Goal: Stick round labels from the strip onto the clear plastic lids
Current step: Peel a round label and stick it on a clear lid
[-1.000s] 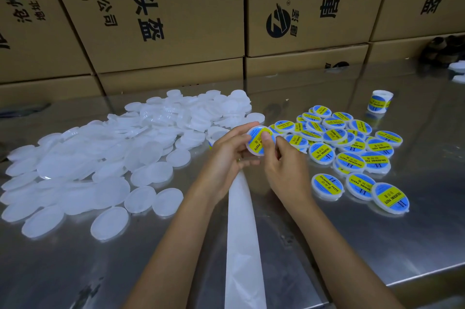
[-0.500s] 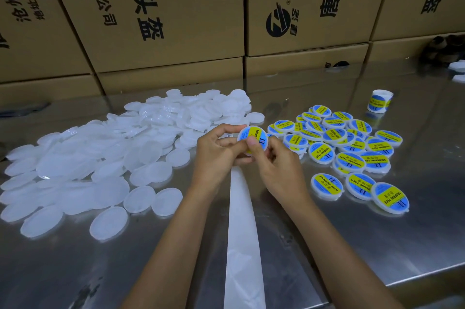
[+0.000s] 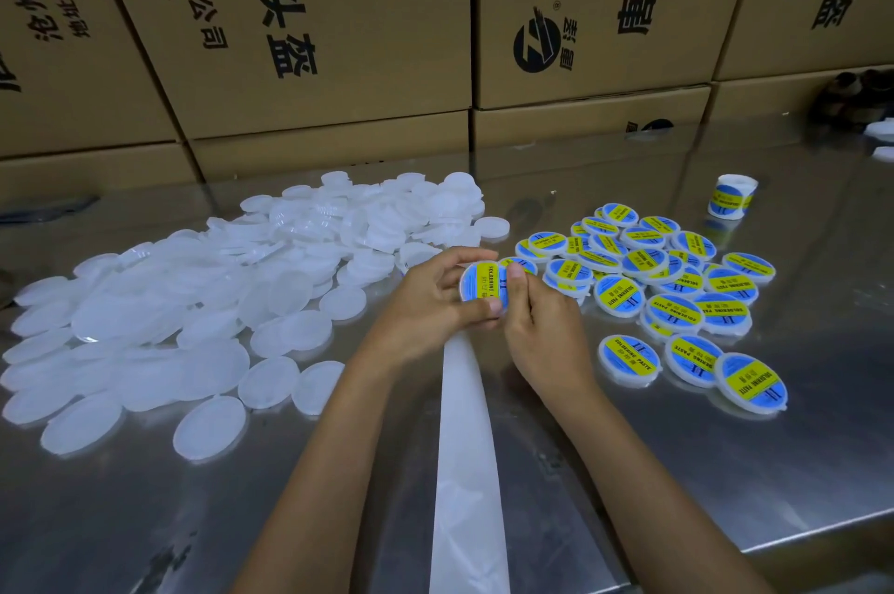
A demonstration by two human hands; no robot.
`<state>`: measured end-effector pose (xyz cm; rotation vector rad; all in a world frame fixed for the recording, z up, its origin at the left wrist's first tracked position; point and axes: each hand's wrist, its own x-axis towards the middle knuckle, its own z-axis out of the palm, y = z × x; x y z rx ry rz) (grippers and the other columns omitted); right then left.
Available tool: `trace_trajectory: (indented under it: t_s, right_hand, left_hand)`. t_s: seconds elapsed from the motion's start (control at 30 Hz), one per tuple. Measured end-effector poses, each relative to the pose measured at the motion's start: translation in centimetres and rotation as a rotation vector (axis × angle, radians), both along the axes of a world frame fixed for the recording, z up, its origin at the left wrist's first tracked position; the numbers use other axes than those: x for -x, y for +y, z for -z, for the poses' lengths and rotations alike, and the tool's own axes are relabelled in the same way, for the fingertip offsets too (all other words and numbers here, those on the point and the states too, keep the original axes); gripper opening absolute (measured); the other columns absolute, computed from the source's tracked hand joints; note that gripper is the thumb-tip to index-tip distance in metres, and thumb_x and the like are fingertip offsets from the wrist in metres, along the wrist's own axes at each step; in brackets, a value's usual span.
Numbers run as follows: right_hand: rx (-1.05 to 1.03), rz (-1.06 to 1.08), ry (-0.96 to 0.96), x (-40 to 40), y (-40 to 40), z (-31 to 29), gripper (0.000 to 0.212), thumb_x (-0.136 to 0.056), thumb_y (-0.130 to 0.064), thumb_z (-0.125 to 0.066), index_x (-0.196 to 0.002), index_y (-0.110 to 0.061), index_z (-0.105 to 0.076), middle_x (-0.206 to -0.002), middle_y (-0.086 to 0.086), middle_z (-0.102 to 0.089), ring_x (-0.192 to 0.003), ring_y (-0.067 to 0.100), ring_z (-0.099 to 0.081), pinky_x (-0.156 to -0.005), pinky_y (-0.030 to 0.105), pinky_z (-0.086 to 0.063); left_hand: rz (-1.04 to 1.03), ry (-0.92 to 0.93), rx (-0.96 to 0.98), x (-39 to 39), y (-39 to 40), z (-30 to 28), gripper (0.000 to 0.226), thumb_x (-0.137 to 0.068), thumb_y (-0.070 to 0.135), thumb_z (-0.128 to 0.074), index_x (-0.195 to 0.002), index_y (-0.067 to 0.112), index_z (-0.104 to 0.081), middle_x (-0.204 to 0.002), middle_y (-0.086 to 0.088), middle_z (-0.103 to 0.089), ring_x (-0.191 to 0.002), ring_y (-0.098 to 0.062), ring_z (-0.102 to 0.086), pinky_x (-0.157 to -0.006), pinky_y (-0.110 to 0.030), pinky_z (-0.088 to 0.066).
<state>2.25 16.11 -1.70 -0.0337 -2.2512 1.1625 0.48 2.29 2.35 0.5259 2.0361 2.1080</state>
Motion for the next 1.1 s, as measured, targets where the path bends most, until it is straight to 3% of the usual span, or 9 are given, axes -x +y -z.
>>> trace_trajectory:
  t_s: [0.17,0.27,0.33,0.43,0.53,0.7,0.83,0.93,1.1]
  right_hand:
    - [0.166,-0.137,0.009,-0.1,-0.3,-0.2,0.044,-0.104,-0.045,-0.039,-0.072,-0.017,-0.051,-0.057,-0.009,-0.049,-0.06,0.011,-0.045,-0.06,0.037,-0.04]
    - [0.145,-0.182,-0.034,-0.3,-0.7,-0.1,0.052,-0.095,-0.06,-0.044,-0.064,-0.019,-0.042,-0.053,-0.01,-0.044,-0.055,0.01,-0.039,-0.054,0.021,-0.032]
    - [0.096,-0.179,-0.06,-0.3,-0.8,0.0,0.05,-0.093,-0.059,-0.051,-0.063,-0.02,-0.041,-0.051,-0.012,-0.042,-0.052,0.009,-0.038,-0.051,0.02,-0.03]
    - [0.105,-0.182,-0.055,-0.2,-0.8,-0.1,0.043,-0.099,-0.048,-0.049,-0.071,-0.015,-0.052,-0.052,-0.012,-0.049,-0.053,0.008,-0.043,-0.053,0.022,-0.032]
    - [0.153,-0.129,-0.038,-0.3,-0.7,-0.2,0.044,-0.103,-0.043,-0.039,-0.069,-0.017,-0.051,-0.054,-0.008,-0.05,-0.057,0.011,-0.044,-0.058,0.034,-0.037]
    - [0.231,-0.048,-0.04,0.0,-0.1,-0.2,0.051,-0.105,-0.042,-0.034,-0.06,-0.02,-0.042,-0.052,-0.007,-0.048,-0.055,0.009,-0.042,-0.055,0.026,-0.032]
    - [0.282,-0.113,-0.044,0.1,-0.2,0.1,0.051,-0.104,-0.048,-0.037,-0.059,-0.024,-0.044,-0.05,-0.015,-0.046,-0.053,0.004,-0.041,-0.054,0.016,-0.032]
    - [0.185,-0.129,-0.11,0.3,-0.3,0.1,0.062,-0.09,-0.072,-0.04,-0.071,-0.014,-0.055,-0.054,-0.009,-0.044,-0.056,0.008,-0.04,-0.057,0.026,-0.035]
    - [0.151,-0.064,-0.098,0.3,-0.4,-0.1,0.059,-0.088,-0.067,-0.051,-0.055,-0.021,-0.032,-0.046,-0.009,-0.036,-0.051,0.012,-0.032,-0.052,0.029,-0.026]
  left_hand:
    - [-0.147,0.056,-0.018,0.2,-0.1,-0.3,0.019,-0.087,0.001,-0.076,-0.104,0.007,-0.071,-0.078,-0.006,-0.077,-0.069,-0.023,-0.075,-0.06,-0.031,-0.061]
    - [-0.236,0.072,-0.079,0.1,0.0,-0.2,0.007,-0.092,0.007,-0.071,-0.099,0.005,-0.071,-0.078,-0.013,-0.077,-0.069,-0.025,-0.075,-0.058,-0.033,-0.061]
    - [-0.285,0.072,-0.097,0.1,0.3,0.0,0.004,-0.094,0.01,-0.07,-0.094,0.006,-0.07,-0.08,-0.013,-0.077,-0.071,-0.027,-0.075,-0.06,-0.035,-0.062]
    - [-0.258,0.035,-0.114,0.2,0.4,0.0,0.006,-0.096,0.011,-0.067,-0.092,0.009,-0.072,-0.081,-0.009,-0.077,-0.074,-0.022,-0.075,-0.059,-0.033,-0.061]
    - [-0.129,-0.004,-0.1,0.2,0.2,-0.3,0.014,-0.1,0.008,-0.06,-0.105,0.01,-0.072,-0.084,-0.004,-0.077,-0.076,-0.017,-0.074,-0.063,-0.03,-0.061]
    - [0.022,0.022,0.026,0.2,-0.5,-0.3,0.034,-0.095,0.0,-0.063,-0.127,0.013,-0.063,-0.1,-0.011,-0.078,-0.082,-0.022,-0.073,-0.076,-0.029,-0.059]
    - [-0.019,0.017,0.012,0.3,-0.6,-0.4,0.039,-0.088,-0.005,-0.069,-0.123,0.013,-0.066,-0.09,-0.009,-0.078,-0.07,-0.02,-0.073,-0.07,-0.024,-0.057]
    - [-0.138,-0.011,-0.02,0.4,-0.6,-0.2,0.028,-0.088,-0.001,-0.071,-0.111,0.015,-0.075,-0.091,-0.009,-0.079,-0.077,-0.028,-0.075,-0.078,-0.034,-0.062]
    - [-0.224,-0.071,-0.09,0.3,-0.1,0.0,0.019,-0.091,0.0,-0.069,-0.107,0.008,-0.075,-0.083,-0.007,-0.078,-0.07,-0.018,-0.074,-0.06,-0.026,-0.06]
